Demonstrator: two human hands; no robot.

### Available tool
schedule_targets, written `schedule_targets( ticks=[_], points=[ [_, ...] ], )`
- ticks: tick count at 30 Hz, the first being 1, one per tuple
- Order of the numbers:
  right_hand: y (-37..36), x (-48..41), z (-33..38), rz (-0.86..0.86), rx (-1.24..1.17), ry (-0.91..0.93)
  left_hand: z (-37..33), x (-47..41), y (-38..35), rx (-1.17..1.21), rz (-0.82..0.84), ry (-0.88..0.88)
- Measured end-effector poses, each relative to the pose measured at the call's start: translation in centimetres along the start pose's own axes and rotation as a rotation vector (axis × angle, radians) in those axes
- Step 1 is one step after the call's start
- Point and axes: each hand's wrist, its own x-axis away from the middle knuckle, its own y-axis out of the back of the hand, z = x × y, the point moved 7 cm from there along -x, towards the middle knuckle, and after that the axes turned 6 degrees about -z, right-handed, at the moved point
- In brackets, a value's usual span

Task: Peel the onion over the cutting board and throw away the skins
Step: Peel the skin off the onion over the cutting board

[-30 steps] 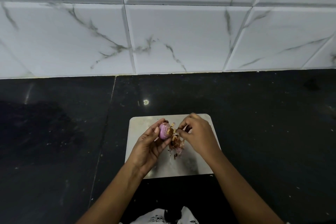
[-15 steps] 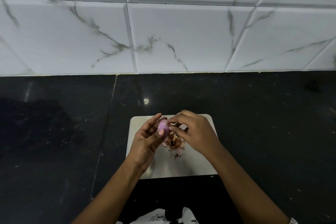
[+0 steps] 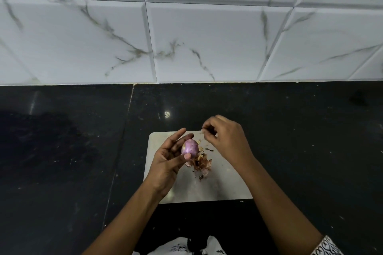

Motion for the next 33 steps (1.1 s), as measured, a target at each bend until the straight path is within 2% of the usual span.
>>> schedule_targets(
  ticks=[5,8,11,13,16,20,21,23,26,29,33],
  points=[
    [-1.5,1.6,-1.9,0.121,-0.107,-0.197,0.0,-0.3,0.7,0.017,-0.022,-0.019],
    [-2.4,2.6,-2.3,0.186,-0.115,-0.217,0.1,-0.4,1.0,0.041,-0.020,-0.014],
    [-3.6,3.4,-2.4,0.351,-0.053,-0.212,0.4,-0.4,1.0,0.042,-0.032,-0.007],
    [-3.2,3.2,-2.2,0.315,-0.094,-0.213,0.5,-0.4,1.0,0.031,-0.049,0.001],
    [-1.6,2.6,-0.7,0.148,-0.326,-0.142,0.3,-0.3,1.0,0.011,-0.079,-0.004],
    [-1.5,2.4,1.3,0.196,-0.298,0.062,0.0,-0.2,0.8,-0.011,-0.073,-0.018],
    [-1.8,2.3,1.2,0.208,-0.327,0.034,0.0,-0.2,0.8,-0.010,-0.074,-0.024],
    [-2.4,2.3,0.5,0.207,-0.497,-0.139,-0.3,-0.2,0.8,-0.014,-0.072,-0.039],
    [-2.7,2.5,-0.5,0.127,-0.643,-0.379,-0.4,-0.1,0.5,-0.030,-0.058,-0.057],
    [-3.0,2.6,-0.7,0.056,-0.654,-0.436,0.2,0.2,0.3,0.010,-0.073,-0.046],
    [-3.8,3.0,-1.6,0.044,-0.641,-0.532,0.7,0.4,0.2,0.041,-0.083,-0.028]
  ],
)
